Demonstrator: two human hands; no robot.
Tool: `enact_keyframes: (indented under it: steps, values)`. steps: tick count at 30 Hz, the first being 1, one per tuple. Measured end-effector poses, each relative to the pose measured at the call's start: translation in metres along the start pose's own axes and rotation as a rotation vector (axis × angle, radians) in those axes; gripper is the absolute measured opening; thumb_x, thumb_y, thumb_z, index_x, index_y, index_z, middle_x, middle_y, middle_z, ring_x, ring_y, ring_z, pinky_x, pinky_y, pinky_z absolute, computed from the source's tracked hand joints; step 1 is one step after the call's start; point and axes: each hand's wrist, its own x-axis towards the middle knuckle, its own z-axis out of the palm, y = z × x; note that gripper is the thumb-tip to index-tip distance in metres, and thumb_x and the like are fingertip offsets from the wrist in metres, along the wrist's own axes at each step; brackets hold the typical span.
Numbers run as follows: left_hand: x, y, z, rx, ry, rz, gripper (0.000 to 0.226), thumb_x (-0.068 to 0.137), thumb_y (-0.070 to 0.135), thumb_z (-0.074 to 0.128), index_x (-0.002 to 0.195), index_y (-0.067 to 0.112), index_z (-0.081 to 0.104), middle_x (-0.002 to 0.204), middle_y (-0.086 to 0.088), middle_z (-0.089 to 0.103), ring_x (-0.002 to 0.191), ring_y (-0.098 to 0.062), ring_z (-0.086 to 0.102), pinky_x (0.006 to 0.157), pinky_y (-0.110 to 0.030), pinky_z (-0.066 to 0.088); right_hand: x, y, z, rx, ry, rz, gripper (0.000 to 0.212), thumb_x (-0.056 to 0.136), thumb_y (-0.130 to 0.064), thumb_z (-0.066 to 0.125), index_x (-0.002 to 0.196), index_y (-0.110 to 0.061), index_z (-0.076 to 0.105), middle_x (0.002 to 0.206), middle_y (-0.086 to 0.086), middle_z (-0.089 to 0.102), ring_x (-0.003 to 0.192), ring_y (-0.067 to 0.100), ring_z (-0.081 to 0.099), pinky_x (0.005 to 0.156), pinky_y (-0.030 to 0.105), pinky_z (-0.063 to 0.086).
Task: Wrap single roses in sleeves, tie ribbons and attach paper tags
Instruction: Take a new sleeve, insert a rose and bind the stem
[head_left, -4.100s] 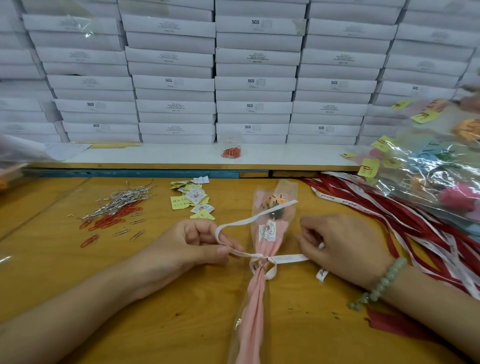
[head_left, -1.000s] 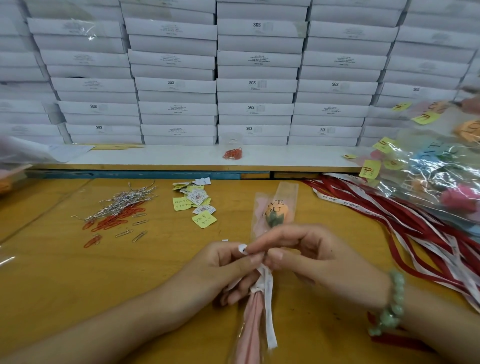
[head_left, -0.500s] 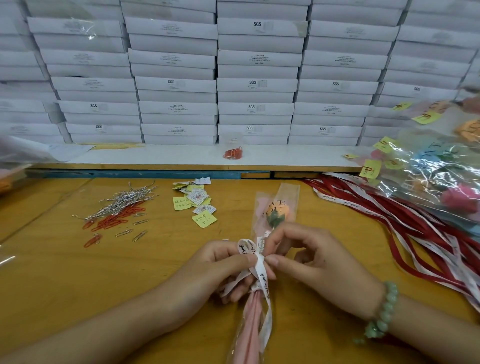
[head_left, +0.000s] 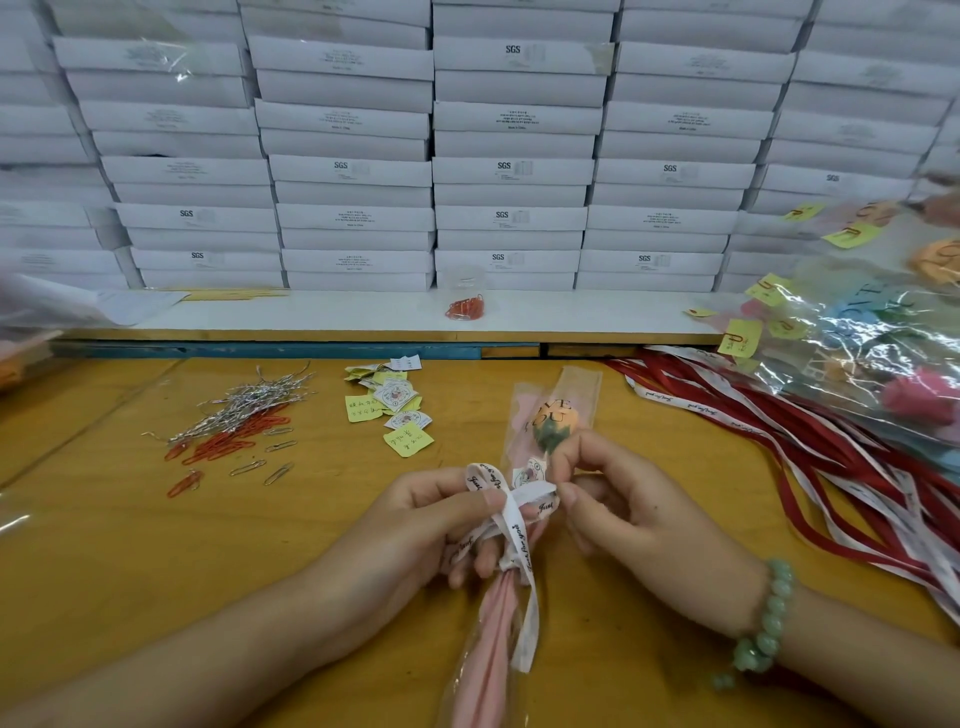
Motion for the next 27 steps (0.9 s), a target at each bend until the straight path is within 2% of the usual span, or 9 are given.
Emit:
enact_keyframes:
  steps: [3,5,8,9,11,16,19,23,27]
  values:
    - [0.000,0.000,-0.002,-0.035,0.010,-0.007,0.012,0.084,0.022,0.066,0.076,0.017,0.074,0.063,-0.005,0.063,0.053,-0.007,0.056,0.047,-0.015,0.043,0.000,0.001,-0.002,0.029,0.038,-0.013,0.009,0.096,-0.012,0.050,0.087,-0.013,0.050,0.060,0.007,0.040,0.055,0.024,0.034,0.054,0.036,0.031]
    - [0.001,0.000,-0.003,-0.063,0.026,-0.018,0.007,0.082,0.018,0.069,0.082,0.013,0.075,0.067,-0.006,0.065,0.056,-0.007,0.058,0.049,-0.015,0.045,-0.001,-0.002,-0.001,-0.005,0.057,-0.055,0.008,0.094,-0.019,0.053,0.086,-0.019,0.051,0.058,0.000,0.042,0.053,0.020,0.036,0.051,0.031,0.033]
    - [0.002,-0.001,-0.003,-0.081,0.053,-0.025,0.008,0.080,0.013,0.075,0.087,0.010,0.075,0.071,-0.010,0.068,0.058,-0.009,0.063,0.051,-0.015,0.048,-0.003,-0.007,0.001,-0.129,0.035,-0.167,0.006,0.086,-0.031,0.055,0.084,-0.025,0.056,0.063,-0.009,0.048,0.053,0.012,0.040,0.048,0.027,0.034]
    - [0.001,-0.001,-0.002,-0.081,0.055,-0.016,0.009,0.078,0.013,0.076,0.086,0.010,0.075,0.072,-0.010,0.069,0.058,-0.009,0.063,0.052,-0.014,0.048,-0.004,-0.009,0.003,-0.181,0.007,-0.197,0.004,0.085,-0.030,0.055,0.085,-0.026,0.057,0.066,-0.012,0.050,0.055,0.006,0.043,0.050,0.022,0.036]
    - [0.001,-0.001,-0.001,-0.080,0.062,0.005,0.010,0.075,0.014,0.077,0.085,0.012,0.077,0.072,-0.008,0.070,0.058,-0.009,0.064,0.052,-0.013,0.049,-0.006,-0.010,0.005,-0.314,-0.051,-0.241,0.003,0.086,-0.027,0.058,0.086,-0.029,0.059,0.072,-0.015,0.052,0.062,0.008,0.050,0.055,0.015,0.039]
    - [0.000,0.000,0.000,-0.014,0.086,0.018,0.011,0.076,0.010,0.079,0.086,0.014,0.077,0.075,-0.007,0.071,0.059,-0.009,0.065,0.053,-0.012,0.048,-0.008,-0.009,0.008,-0.525,-0.066,-0.272,0.006,0.084,-0.027,0.065,0.086,-0.030,0.062,0.074,-0.013,0.053,0.062,0.010,0.053,0.055,0.023,0.046]
    - [-0.001,-0.001,-0.001,0.074,0.112,0.012,0.020,0.068,0.025,0.082,0.086,0.018,0.077,0.077,-0.009,0.072,0.060,-0.012,0.066,0.052,-0.013,0.045,-0.007,-0.008,0.007,-0.518,-0.015,-0.257,0.011,0.081,-0.030,0.069,0.084,-0.032,0.059,0.076,-0.013,0.054,0.064,0.012,0.055,0.056,0.026,0.047]
    - [-0.001,-0.002,-0.002,0.143,0.109,0.031,0.022,0.068,0.030,0.081,0.087,0.020,0.076,0.085,-0.009,0.074,0.063,-0.012,0.066,0.052,-0.014,0.045,-0.004,-0.004,0.008,-0.506,0.051,-0.221,0.025,0.078,-0.035,0.072,0.091,-0.034,0.051,0.086,-0.016,0.052,0.079,0.010,0.056,0.061,0.014,0.041]
    - [-0.003,-0.001,0.000,0.206,0.109,0.091,0.017,0.069,0.027,0.080,0.084,0.020,0.076,0.087,-0.004,0.074,0.066,-0.012,0.066,0.053,-0.017,0.047,-0.003,0.000,0.010,-0.384,0.001,-0.180,0.033,0.080,-0.027,0.074,0.100,-0.033,0.049,0.095,-0.015,0.058,0.091,0.011,0.061,0.065,0.026,0.053]
